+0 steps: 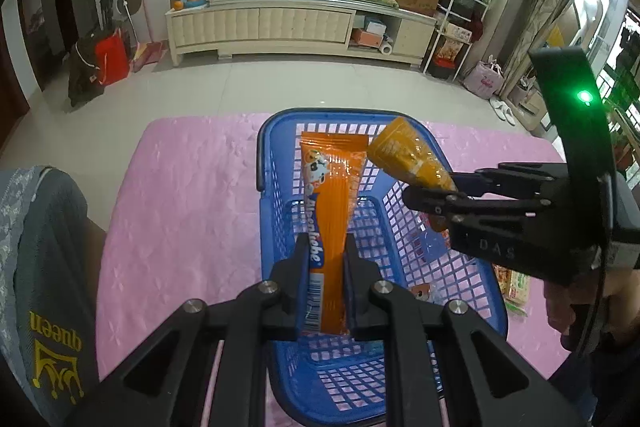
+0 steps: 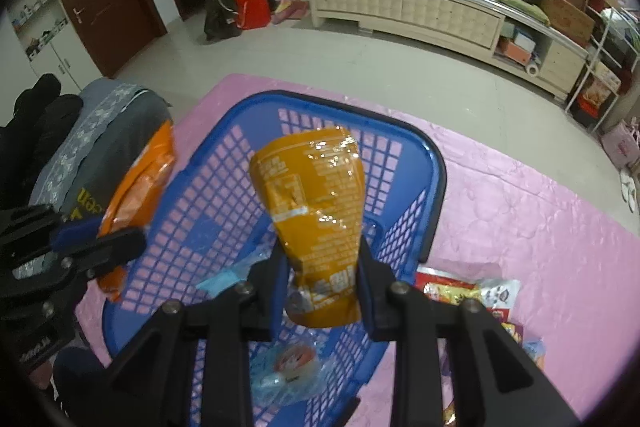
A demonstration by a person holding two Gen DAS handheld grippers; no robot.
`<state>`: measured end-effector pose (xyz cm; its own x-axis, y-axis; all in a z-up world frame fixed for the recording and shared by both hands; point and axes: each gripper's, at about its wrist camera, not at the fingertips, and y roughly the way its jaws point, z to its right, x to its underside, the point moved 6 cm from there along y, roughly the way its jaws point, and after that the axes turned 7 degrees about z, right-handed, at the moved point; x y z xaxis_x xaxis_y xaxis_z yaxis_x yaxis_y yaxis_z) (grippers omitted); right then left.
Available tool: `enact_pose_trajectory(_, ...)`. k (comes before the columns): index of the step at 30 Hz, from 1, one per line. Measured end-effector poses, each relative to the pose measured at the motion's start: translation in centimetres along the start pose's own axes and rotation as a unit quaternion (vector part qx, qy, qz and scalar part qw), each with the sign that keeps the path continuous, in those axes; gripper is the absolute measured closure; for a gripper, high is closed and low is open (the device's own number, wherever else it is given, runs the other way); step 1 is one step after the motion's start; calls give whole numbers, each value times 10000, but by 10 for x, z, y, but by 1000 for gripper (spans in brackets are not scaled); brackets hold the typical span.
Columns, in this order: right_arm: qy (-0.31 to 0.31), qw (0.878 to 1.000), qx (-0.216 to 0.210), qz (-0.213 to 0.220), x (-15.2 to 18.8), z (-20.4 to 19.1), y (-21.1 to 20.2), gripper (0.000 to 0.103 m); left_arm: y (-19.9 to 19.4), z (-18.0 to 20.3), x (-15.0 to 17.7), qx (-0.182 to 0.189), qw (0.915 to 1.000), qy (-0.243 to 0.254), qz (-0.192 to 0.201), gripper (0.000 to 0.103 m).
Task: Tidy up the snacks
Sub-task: 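Carry both snacks over the blue basket and release them inside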
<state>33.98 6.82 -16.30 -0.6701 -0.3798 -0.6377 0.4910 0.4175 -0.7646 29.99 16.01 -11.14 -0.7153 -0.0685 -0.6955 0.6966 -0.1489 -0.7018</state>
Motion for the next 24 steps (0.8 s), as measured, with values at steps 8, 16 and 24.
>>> enact_pose_trajectory(8,-84,9994,341,-59,-4,1,6,29,-4,-5,10,126,9997,-205,-87,90)
enact_pose_trajectory(16,-205,9979,583,182,1,-4,-20,17,-13,4,5,-4,10000,7,-46,90)
enact_pose_trajectory(24,343,9969,442,552,1,19,-47,17,-12,20,-1,42,9999,114,2,90)
